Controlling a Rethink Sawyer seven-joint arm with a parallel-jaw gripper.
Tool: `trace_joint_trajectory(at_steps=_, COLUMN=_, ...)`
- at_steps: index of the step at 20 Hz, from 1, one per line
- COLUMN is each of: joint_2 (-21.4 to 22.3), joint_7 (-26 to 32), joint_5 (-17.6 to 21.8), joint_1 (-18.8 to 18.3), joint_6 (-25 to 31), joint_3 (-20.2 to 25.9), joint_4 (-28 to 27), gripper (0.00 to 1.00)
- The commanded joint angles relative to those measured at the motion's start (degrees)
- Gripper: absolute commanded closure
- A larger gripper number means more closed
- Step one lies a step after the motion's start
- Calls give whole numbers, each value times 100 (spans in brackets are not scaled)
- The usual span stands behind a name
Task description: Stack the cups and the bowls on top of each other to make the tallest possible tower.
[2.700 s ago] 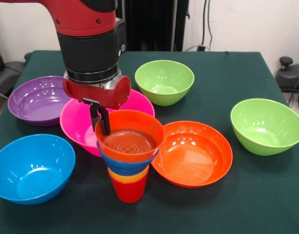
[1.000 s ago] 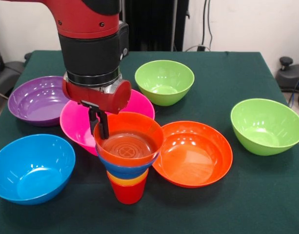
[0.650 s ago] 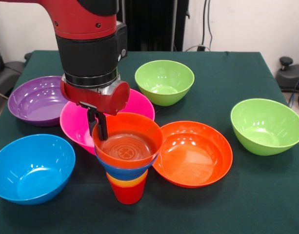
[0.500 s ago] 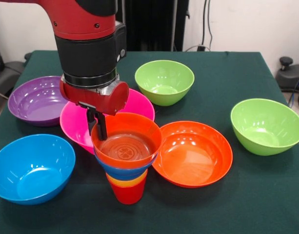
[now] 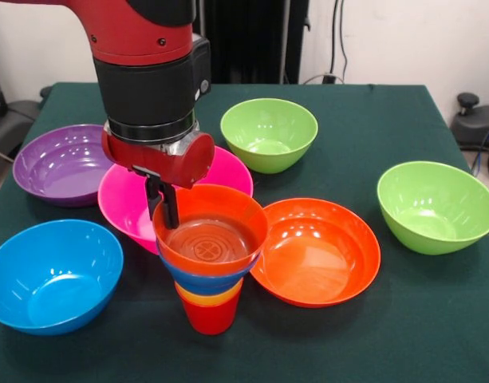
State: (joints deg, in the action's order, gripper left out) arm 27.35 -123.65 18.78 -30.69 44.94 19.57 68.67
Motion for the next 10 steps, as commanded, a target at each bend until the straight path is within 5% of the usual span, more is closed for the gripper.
trace_joint_trajectory(at_steps=1, joint_2=-345, joint_7=-307, joint_5=67, joint_1=241, joint_6=41, joint_3=-220, joint_4=33, gripper=100)
trace_joint_trajectory(at_steps=8, joint_2=-331, joint_7=-305, joint_5=-32, joint_1=300, joint_6=-12, joint_3=-309, joint_4=82, gripper=100)
trace_joint_trajectory(at_steps=9, joint_2=-334, joint_7=-298, joint_5=-59, joint_1=326, joint_6=-21, joint_3=-347, joint_4=78, gripper=0)
trace_joint_trajectory(at_steps=10, joint_2=-336, joint_7=-294, joint_5=-64, joint_1=329, joint_6=-6, joint_3=-350, joint_4=70, gripper=0)
